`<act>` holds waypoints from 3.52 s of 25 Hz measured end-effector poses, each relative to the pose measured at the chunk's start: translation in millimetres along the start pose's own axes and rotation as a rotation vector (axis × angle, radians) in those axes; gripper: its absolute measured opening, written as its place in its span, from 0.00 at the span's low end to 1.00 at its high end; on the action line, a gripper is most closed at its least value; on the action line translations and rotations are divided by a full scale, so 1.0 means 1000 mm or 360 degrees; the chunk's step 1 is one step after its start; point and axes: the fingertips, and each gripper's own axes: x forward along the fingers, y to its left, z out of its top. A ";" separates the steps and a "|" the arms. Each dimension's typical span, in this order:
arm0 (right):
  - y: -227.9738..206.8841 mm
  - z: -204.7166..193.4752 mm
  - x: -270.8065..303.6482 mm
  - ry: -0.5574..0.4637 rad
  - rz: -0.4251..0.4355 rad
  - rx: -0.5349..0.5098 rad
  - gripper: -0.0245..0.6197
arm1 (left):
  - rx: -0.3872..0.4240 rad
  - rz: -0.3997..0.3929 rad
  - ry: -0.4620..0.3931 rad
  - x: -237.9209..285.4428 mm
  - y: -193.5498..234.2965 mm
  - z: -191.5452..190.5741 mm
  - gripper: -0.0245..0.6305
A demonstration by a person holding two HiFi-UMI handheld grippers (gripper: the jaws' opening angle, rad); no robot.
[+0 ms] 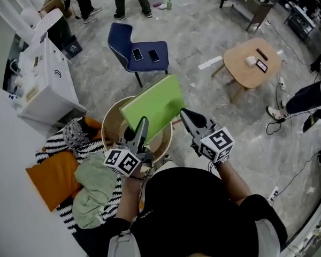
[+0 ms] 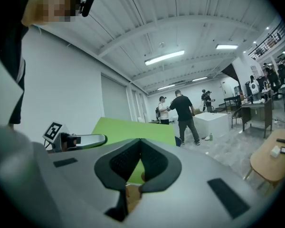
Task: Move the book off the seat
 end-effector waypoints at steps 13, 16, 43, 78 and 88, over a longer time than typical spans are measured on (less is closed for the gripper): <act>-0.035 -0.002 0.110 0.0121 0.0454 0.0015 0.06 | -0.0035 0.0427 -0.0248 0.022 0.069 0.018 0.26; -0.051 -0.002 0.130 0.0167 0.0586 0.0012 0.06 | -0.0052 0.0537 -0.0323 0.036 0.076 0.020 0.26; -0.066 -0.079 0.190 0.0684 0.1507 -0.0049 0.06 | -0.0437 0.1543 -0.1029 0.019 0.085 -0.121 0.26; -0.031 -0.378 0.127 0.1248 0.1701 -0.0153 0.06 | -0.1211 0.1779 -0.1619 -0.081 0.220 -0.476 0.26; -0.062 -0.439 0.125 0.1330 0.1754 -0.0233 0.06 | -0.1308 0.1786 -0.1786 -0.077 0.242 -0.549 0.26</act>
